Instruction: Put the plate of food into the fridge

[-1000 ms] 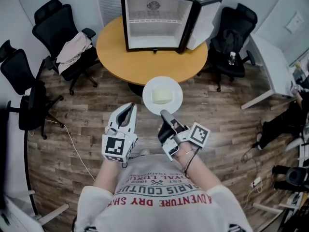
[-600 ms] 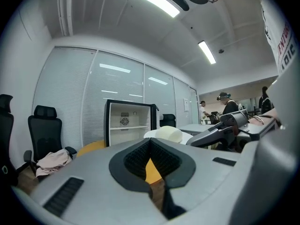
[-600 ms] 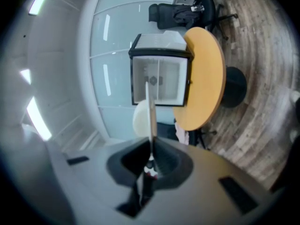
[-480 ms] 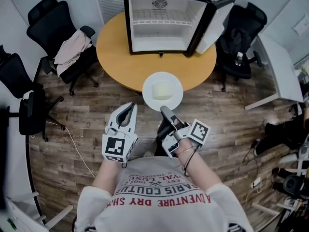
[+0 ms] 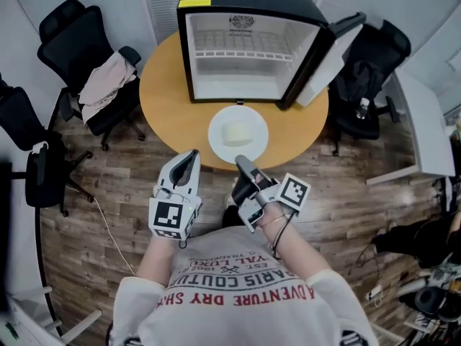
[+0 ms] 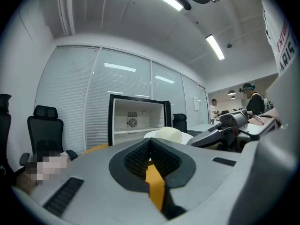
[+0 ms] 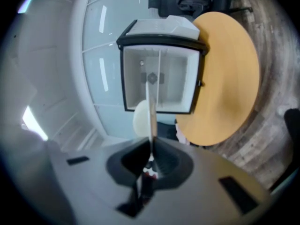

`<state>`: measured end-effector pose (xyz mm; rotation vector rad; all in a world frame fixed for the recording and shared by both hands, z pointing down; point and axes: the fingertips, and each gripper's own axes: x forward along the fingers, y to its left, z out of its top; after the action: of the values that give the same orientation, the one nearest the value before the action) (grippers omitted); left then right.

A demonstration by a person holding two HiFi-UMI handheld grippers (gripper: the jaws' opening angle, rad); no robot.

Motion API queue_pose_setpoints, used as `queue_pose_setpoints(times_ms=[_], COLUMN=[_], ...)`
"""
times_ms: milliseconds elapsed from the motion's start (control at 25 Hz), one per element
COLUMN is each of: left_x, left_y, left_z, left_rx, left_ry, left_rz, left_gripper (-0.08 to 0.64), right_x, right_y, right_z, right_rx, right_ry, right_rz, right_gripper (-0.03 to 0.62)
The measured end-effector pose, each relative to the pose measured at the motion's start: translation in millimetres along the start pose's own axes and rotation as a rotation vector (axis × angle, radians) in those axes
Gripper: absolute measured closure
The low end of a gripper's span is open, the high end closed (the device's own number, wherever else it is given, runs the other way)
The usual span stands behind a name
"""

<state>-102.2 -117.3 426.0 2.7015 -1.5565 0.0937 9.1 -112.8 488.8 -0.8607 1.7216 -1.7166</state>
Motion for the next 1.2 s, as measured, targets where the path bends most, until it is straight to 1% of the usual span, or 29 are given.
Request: queue_pose_setpoints(times_ms=[80, 200, 360, 520, 600, 720, 880, 1200], left_x=[24.1, 60.3, 105.3, 140.4, 153.2, 166.4, 177.8, 209.8], left_y=[7.1, 12.2, 18.7, 25.4, 29.6, 34.7, 48.2, 80.0], left_z=[6.0, 10.3, 11.0, 15.6, 16.2, 12.6, 8.9, 11.9], left_rx=[-0.001, 0.025, 0.007, 0.045, 0.042, 0.029, 0.02, 0.015], left_ry=[-0.008, -0.012, -0.014, -0.034, -0.037, -0.024, 0.0, 0.024], left_rz=[0.018, 0.038, 0.065, 0.096, 0.108, 0.113, 0.115, 0.086], left_gripper=[0.528, 0.528, 0.528, 0.528, 0.528, 0.528, 0.528, 0.528], right_x=[14.8, 34.1, 59.4, 82.3, 92.4, 105.2, 121.9, 164.8], right_y=[3.3, 5.1, 4.2, 3.7, 5.0, 5.9, 6.8, 6.6], right_z=[20.4, 50.8, 88.2, 122.7, 136.5, 152.7, 164.9, 193.0], right_rx=[0.005, 0.007, 0.016, 0.002, -0.003, 0.002, 0.011, 0.051], right_ry=[0.013, 0.036, 0.07, 0.095, 0.102, 0.096, 0.089, 0.033], right_rz=[0.003, 0.011, 0.02, 0.031, 0.034, 0.033, 0.023, 0.002], right_gripper=[0.555, 0.555, 0.555, 0.555, 0.555, 0.555, 0.555, 0.555])
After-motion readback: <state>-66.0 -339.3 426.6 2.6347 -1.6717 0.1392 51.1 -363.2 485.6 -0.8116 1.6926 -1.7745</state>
